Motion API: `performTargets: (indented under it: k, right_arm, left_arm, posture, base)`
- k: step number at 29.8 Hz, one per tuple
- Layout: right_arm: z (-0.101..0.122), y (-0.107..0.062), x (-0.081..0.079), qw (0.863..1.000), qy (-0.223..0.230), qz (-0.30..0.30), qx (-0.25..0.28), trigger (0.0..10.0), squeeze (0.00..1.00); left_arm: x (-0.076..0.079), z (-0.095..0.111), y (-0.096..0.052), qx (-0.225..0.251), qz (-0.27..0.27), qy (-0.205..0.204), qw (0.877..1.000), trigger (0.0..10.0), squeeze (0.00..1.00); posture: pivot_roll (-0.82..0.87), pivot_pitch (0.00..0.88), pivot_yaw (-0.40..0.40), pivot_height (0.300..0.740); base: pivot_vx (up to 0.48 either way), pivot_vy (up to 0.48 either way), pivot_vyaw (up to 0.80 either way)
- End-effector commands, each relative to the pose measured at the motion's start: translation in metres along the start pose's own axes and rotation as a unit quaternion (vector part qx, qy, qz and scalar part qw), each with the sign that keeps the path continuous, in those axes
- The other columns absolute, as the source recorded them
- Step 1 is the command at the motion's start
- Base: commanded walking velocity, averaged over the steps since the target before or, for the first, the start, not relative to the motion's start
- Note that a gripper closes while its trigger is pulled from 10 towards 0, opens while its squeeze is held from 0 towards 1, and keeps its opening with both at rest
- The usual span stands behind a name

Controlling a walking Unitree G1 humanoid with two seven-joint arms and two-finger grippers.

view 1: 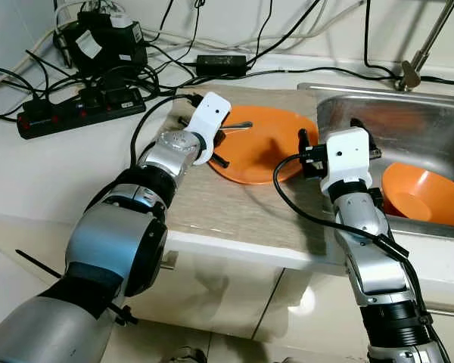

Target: Kitchen organization

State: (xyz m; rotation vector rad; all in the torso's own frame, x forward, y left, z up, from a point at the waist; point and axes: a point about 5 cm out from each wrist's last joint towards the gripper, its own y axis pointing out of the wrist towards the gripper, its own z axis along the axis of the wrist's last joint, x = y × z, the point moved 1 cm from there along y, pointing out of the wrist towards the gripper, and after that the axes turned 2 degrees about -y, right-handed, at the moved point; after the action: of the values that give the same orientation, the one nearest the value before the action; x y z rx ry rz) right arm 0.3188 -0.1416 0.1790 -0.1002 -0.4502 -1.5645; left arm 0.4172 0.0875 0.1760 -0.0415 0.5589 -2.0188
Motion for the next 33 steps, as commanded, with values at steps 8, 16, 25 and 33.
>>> performTargets:
  k: [8,16,25,33]
  right_arm:
    - [0.001,-0.002,0.004,1.000,-0.001,0.000,-0.002,10.0,0.00]
    - [0.000,-0.002,0.003,1.000,-0.001,0.000,-0.002,10.0,0.00]
    - [0.002,0.001,0.000,1.000,0.003,0.004,0.003,10.0,0.00]
    - [0.002,-0.007,0.001,1.000,0.005,-0.008,0.001,10.0,0.00]
  left_arm:
    - [0.011,-0.003,0.001,-0.019,-0.057,-0.013,0.998,10.0,0.00]
    - [0.016,0.014,0.000,0.008,-0.098,0.000,0.995,10.0,0.00]
    - [0.007,0.013,-0.001,0.030,-0.045,0.055,0.997,10.0,0.00]
    - [-0.002,0.042,-0.006,0.114,-0.003,0.040,0.993,10.0,0.00]
  posture:
    - [-0.18,0.004,0.016,0.740]
    - [-0.17,0.008,0.023,0.740]
    - [-0.17,0.000,0.028,0.740]
    - [-0.19,0.015,0.059,0.740]
  base:
    - [0.000,0.000,0.00]
    - [0.000,0.000,0.00]
    - [0.000,0.000,0.00]
    - [0.000,0.000,0.00]
